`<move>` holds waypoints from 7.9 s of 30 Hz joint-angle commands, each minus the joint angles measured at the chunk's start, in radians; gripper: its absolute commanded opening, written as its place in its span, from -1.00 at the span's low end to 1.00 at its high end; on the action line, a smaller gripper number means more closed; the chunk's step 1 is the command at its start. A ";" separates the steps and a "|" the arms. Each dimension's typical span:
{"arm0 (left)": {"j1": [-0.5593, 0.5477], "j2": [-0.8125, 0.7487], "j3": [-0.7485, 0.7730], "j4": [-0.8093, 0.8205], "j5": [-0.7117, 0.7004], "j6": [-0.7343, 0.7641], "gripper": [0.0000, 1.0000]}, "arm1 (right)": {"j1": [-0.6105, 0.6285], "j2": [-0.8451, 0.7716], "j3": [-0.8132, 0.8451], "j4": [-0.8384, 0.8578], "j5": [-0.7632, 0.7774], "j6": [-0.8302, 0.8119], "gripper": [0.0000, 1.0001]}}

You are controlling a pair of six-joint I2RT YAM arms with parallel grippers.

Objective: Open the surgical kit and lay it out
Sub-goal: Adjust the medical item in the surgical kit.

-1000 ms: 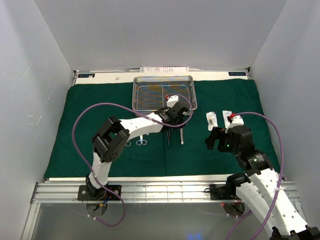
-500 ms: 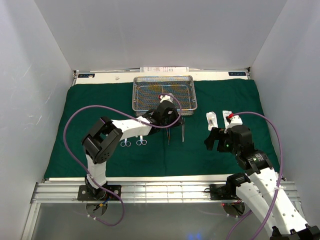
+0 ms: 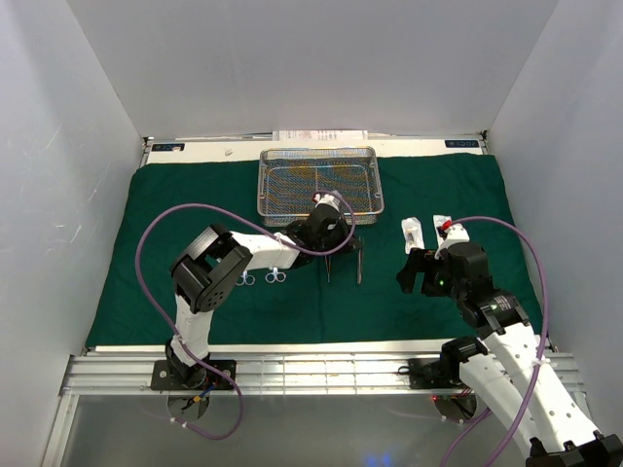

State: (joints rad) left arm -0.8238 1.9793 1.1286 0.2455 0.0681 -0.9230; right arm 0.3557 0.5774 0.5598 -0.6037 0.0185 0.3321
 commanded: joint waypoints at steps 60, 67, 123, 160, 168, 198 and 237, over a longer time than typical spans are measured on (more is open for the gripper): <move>-0.140 0.157 0.520 -0.788 -0.548 0.145 -0.31 | 0.006 0.004 0.009 0.038 -0.074 -0.025 0.86; -0.143 0.185 0.551 -0.790 -0.516 0.144 -0.31 | 0.006 0.007 0.008 0.038 -0.077 -0.025 0.86; -0.109 -0.014 0.501 -0.622 -0.406 0.084 -1.00 | 0.006 0.166 0.009 0.255 -0.390 -0.028 0.64; -0.080 -0.180 0.257 -0.338 -0.286 0.049 -1.00 | 0.031 0.470 0.098 0.545 -0.476 0.150 -0.28; -0.080 -0.177 0.263 -0.339 -0.284 0.052 -1.00 | 0.034 0.490 0.104 0.529 -0.454 0.142 -0.38; -0.080 -0.183 0.238 -0.313 -0.269 0.052 -0.82 | 0.042 0.500 0.107 0.536 -0.443 0.119 -0.85; 0.084 -1.140 -0.381 -0.785 -0.852 0.305 0.96 | 0.473 1.038 0.471 0.145 0.273 0.396 -0.85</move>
State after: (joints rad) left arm -0.7460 0.8757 0.7742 -0.5720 -0.7506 -0.6552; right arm 0.8150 1.5936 0.9974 -0.4240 0.2295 0.6521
